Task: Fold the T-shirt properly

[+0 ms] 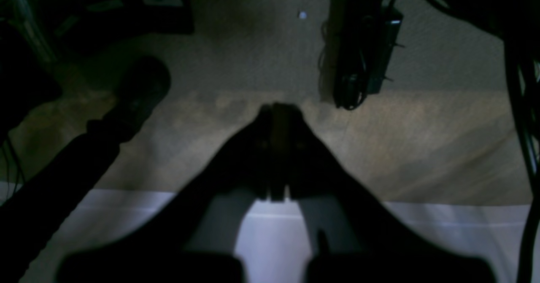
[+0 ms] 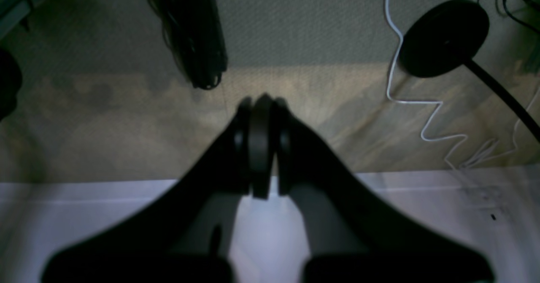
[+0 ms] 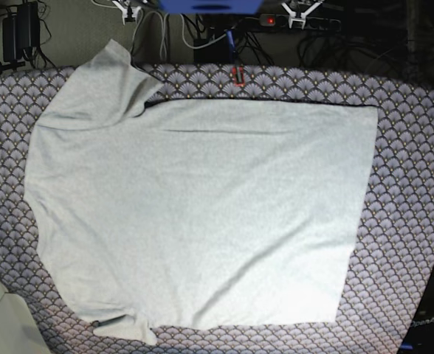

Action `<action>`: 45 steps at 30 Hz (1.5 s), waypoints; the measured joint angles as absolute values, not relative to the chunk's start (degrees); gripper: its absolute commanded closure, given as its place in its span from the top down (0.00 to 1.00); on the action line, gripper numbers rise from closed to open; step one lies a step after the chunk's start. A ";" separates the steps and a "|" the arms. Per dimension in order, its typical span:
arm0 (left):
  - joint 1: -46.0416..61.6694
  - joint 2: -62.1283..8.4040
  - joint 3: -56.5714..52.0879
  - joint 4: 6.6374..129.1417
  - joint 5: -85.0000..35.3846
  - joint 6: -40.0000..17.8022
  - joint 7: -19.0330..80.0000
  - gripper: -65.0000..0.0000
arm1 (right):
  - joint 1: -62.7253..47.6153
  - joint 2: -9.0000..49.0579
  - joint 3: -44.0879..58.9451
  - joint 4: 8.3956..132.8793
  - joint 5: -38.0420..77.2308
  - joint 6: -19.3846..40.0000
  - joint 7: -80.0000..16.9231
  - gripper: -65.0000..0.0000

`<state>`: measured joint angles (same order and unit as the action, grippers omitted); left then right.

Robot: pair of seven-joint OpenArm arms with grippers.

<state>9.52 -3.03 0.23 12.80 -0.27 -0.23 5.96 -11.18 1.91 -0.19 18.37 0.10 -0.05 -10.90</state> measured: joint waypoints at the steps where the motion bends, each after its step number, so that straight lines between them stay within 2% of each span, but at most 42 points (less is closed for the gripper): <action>1: 9.52 -3.03 0.23 12.80 -0.27 -0.23 5.98 0.00 | -11.33 1.91 -0.19 18.39 0.10 -0.05 -10.52 0.00; 34: 10.20 -3.20 0.21 13.76 -0.34 -0.27 5.45 0.00 | -12.56 2.09 -0.40 19.66 0.10 -0.03 -11.18 0.00; 38: 18.65 -4.91 0.10 28.29 -0.34 -0.23 5.37 0.00 | -20.75 2.20 -0.43 35.24 0.25 0.08 -8.56 0.00; 42: 33.87 -6.98 -1.06 52.71 -1.52 -0.19 6.74 0.00 | -35.16 2.96 -0.10 57.32 0.36 0.19 -7.44 0.00; 45: 42.04 -6.76 -6.59 69.19 -4.75 -0.51 7.40 0.00 | -42.30 3.11 0.16 70.17 0.51 0.14 -7.42 0.00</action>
<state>42.04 -6.76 -6.59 69.19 -4.75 -0.51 7.40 -42.30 3.11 0.16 70.17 0.51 0.14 -7.42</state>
